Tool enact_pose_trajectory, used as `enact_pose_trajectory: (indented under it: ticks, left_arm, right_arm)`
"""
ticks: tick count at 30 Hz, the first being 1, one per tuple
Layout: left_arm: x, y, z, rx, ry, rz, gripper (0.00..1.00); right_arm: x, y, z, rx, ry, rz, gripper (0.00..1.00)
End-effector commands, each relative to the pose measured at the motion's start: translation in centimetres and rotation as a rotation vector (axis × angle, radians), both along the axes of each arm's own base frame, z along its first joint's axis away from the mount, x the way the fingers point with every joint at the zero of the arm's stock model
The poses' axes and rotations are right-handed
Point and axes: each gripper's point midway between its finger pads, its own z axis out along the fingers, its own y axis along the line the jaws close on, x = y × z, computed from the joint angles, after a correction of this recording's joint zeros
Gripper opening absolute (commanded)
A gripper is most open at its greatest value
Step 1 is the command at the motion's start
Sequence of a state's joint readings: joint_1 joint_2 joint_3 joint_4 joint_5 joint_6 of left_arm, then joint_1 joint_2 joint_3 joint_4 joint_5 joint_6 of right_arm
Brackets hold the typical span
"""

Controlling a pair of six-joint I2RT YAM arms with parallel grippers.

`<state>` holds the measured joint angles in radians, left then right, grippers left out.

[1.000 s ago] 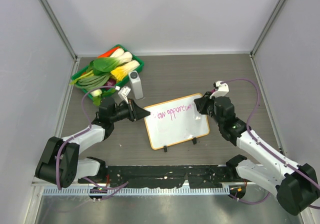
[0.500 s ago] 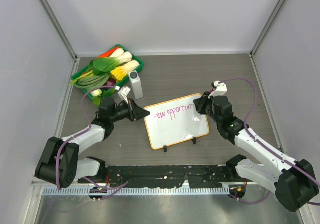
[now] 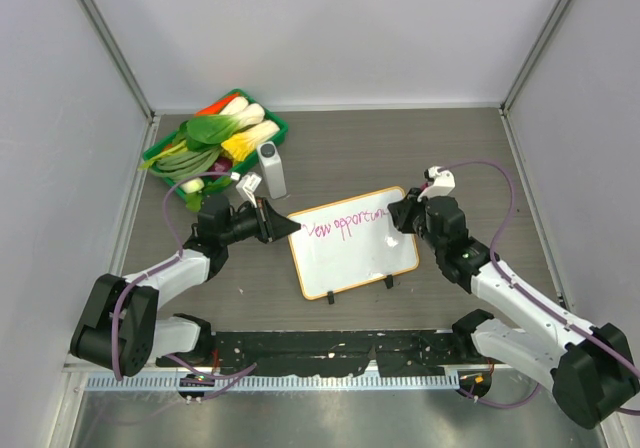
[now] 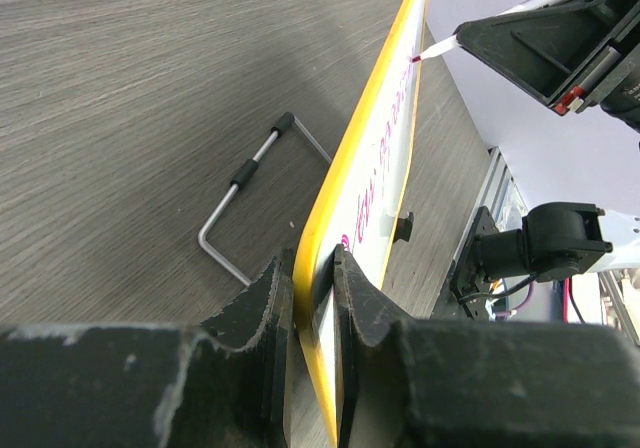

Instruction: Write a sentence on the whiteboard

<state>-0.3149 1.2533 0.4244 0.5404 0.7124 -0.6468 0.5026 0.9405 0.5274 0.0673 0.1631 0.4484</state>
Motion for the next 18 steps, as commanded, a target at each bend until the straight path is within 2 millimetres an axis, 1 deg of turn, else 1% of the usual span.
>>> enact_pose_trajectory:
  ticks: [1, 9, 14, 18]
  left_arm:
    - [0.6, 0.4, -1.3, 0.07, -0.025, 0.026, 0.0]
    - [0.6, 0.5, -1.3, 0.071, -0.026, 0.026, 0.0]
    - [0.6, 0.4, -1.2, 0.072, -0.029, 0.025, 0.0]
    - [0.6, 0.5, -1.3, 0.072, -0.028, 0.027, 0.0]
  right_arm:
    - [-0.5, -0.4, -0.7, -0.003, 0.011, -0.003, 0.01]
    - [-0.4, 0.1, 0.4, 0.016, -0.005, 0.017, 0.02]
    - [-0.4, 0.3, 3.0, 0.051, -0.06, 0.02, 0.01]
    - [-0.1, 0.0, 4.2, 0.055, -0.093, 0.005, 0.01]
